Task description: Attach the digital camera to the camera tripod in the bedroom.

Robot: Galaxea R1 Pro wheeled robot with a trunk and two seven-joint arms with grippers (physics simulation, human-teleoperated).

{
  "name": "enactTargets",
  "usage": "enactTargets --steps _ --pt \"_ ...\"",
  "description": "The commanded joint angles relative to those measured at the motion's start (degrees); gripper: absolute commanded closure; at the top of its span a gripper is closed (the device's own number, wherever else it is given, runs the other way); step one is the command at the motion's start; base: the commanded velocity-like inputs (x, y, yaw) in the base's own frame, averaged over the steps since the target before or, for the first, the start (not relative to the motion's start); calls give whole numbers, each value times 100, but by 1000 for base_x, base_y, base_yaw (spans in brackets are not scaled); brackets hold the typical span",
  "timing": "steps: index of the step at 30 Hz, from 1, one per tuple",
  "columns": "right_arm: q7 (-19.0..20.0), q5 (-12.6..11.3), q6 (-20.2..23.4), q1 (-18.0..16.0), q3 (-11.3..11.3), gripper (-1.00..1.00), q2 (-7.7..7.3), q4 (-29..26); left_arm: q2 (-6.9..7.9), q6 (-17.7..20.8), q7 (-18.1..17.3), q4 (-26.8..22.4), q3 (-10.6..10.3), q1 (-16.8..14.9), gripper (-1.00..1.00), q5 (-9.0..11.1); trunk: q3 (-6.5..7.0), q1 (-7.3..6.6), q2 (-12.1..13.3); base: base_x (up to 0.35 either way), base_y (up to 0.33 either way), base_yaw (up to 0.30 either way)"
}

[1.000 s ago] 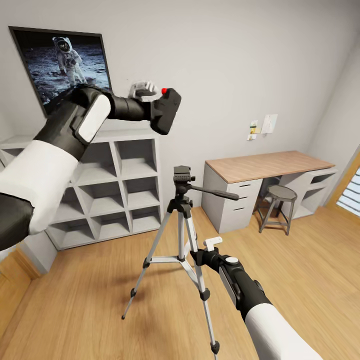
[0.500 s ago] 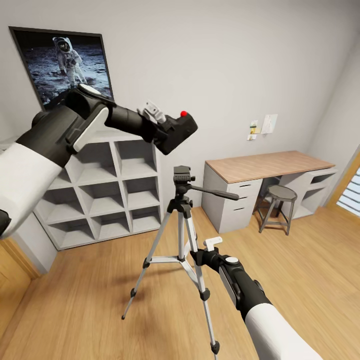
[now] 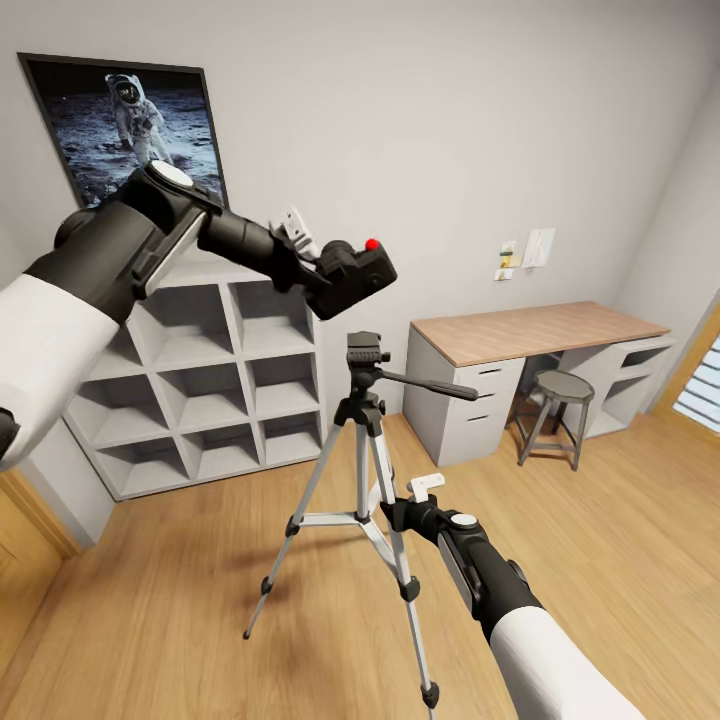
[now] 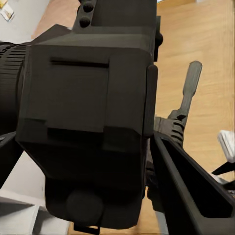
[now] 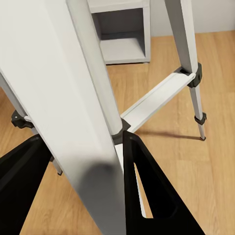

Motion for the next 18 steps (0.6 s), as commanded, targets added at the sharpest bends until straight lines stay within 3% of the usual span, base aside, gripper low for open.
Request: enactTargets --steps 1,4,10,11,12,18 --pt "36 113 39 -1 -21 100 3 14 -11 20 -158 130 -17 -76 100 -5 -14 5 -11 0 0 0" --pt "36 116 39 -1 -17 100 4 14 -49 -1 -385 367 -12 -149 100 -54 -14 5 -11 0 0 0" --pt "36 120 28 -1 -13 100 1 13 -272 -29 -774 1009 -7 -279 100 -105 -14 5 -11 0 0 0" --pt "33 121 22 -2 -13 100 -1 11 -466 -32 -860 1512 -6 -511 100 -130 -14 5 -11 0 0 0" --pt "31 121 18 -2 -16 100 -1 9 -565 -33 -884 1698 -10 -586 100 -137 -14 5 -11 0 0 0" --pt "21 142 14 -1 -15 100 -2 6 -852 -41 -920 2130 -19 -759 100 -151 -14 5 -11 0 0 0"
